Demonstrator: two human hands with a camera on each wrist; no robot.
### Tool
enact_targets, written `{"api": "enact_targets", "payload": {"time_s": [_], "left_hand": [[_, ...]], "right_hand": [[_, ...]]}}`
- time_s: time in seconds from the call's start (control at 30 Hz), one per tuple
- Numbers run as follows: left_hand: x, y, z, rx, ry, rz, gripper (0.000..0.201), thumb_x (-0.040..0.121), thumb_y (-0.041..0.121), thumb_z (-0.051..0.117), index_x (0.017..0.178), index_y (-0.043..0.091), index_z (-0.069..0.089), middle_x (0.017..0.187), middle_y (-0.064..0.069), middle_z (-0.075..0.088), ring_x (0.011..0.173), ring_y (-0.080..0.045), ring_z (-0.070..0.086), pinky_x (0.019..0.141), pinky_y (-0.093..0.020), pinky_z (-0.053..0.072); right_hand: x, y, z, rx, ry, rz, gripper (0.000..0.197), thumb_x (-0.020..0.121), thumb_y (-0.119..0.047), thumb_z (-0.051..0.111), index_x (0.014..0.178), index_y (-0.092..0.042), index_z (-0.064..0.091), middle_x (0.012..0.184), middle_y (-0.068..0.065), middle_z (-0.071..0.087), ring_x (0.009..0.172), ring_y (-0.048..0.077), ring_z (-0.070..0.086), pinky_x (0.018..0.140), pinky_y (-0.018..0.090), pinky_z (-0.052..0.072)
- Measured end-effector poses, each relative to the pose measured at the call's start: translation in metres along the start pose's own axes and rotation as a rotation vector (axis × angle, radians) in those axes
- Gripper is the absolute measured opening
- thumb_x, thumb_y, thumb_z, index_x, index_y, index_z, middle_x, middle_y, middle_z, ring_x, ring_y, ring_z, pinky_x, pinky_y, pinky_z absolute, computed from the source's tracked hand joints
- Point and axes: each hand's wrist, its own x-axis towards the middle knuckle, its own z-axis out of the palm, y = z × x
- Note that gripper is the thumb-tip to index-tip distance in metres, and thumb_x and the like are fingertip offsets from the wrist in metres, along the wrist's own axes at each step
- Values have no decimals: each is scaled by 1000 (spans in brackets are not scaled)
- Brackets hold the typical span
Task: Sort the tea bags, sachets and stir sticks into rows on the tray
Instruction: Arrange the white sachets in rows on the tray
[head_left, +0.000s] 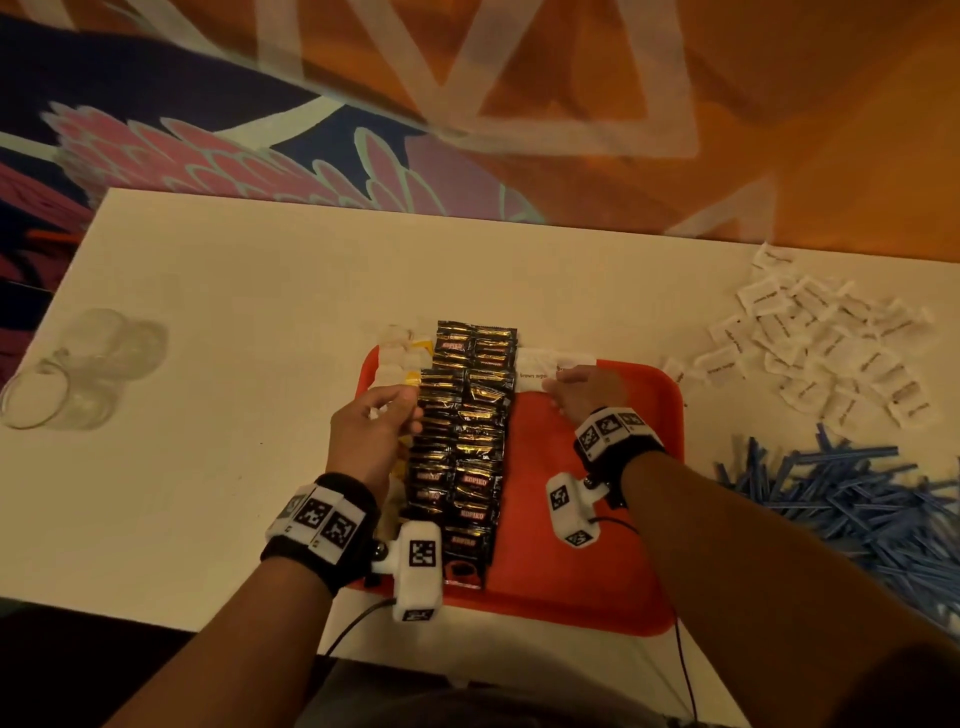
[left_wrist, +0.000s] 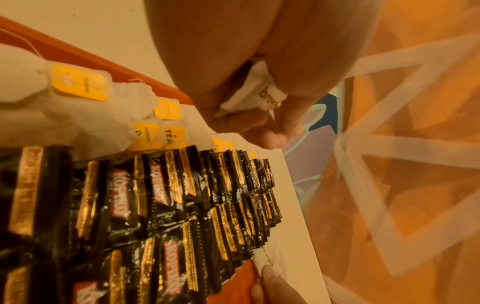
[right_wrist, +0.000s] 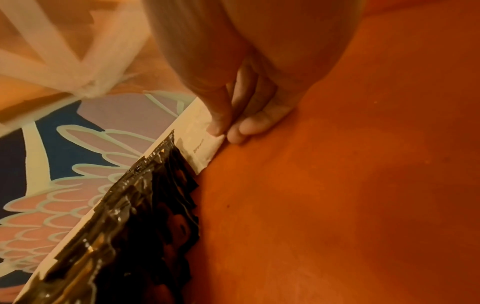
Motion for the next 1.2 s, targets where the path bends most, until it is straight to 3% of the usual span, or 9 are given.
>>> {"api": "enact_targets", "payload": {"time_s": [0.1,0.4,0.6,0.67,0.73,0.87,1.0,1.03,1.2], "left_hand": [[0,-2,0,7,-4,-7,14,95,16,64,105,11,72,80,-4,65,66,-12,58,50,-21,45],[-6,0,11,-38,-71,-74,12,98,20,61,100,12,70,72,1,65,59,-9,58,48,-22,45],[-17,7,28,-120,-239,-133,26,104,30,48,105,9,63,75,-4,65,60,-10,58,46,-20,43],[-23,8,36,-169,-294,-159,26,105,28,45,105,9,62,75,-5,65,59,-11,59,46,-20,45],[-29,10,46,-212,-326,-170,27,106,26,42,104,7,61,75,-6,64,59,-12,60,48,-21,49],[-39,11,65,-332,-323,-152,27,106,20,40,104,3,61,81,-12,64,66,-19,64,58,-25,56],[-52,15,82,-445,-362,-167,24,106,11,36,108,2,58,98,-18,68,84,-28,69,75,-37,56],[-56,16,86,-474,-396,-181,23,106,10,36,109,3,58,101,-18,69,89,-31,70,75,-41,57],[-77,17,102,-448,-532,-199,24,105,14,37,113,8,59,118,-12,68,89,-29,69,60,-35,57]], "right_hand": [[0,-4,1,-138,74,-18,20,77,-33,81,87,-20,70,92,-3,69,84,13,64,62,19,47],[-11,-3,-5,-211,110,-49,26,77,-43,79,78,-23,63,92,-6,62,87,11,57,66,20,41],[-36,-1,-21,-144,6,-157,15,81,-35,75,81,-25,65,89,-11,63,93,12,60,80,25,50],[-50,-3,-24,-94,-60,-248,7,83,-26,72,85,-20,69,86,-13,64,90,10,61,67,14,47],[-66,-8,-27,-36,-85,-311,5,83,-23,71,86,-19,71,82,-11,66,81,6,62,56,12,41],[-96,-15,-34,146,-195,-367,13,83,-22,76,74,-20,67,66,-5,66,59,5,61,57,17,44],[-121,-11,-41,208,-271,-372,15,80,-24,79,80,-12,70,69,2,71,60,8,64,54,19,47],[-125,-9,-41,228,-274,-355,16,80,-22,79,83,-10,70,73,5,72,62,9,65,55,21,48],[-136,-1,-46,398,-311,-244,15,81,-9,78,89,-11,65,74,4,67,61,14,61,53,24,47]]}}
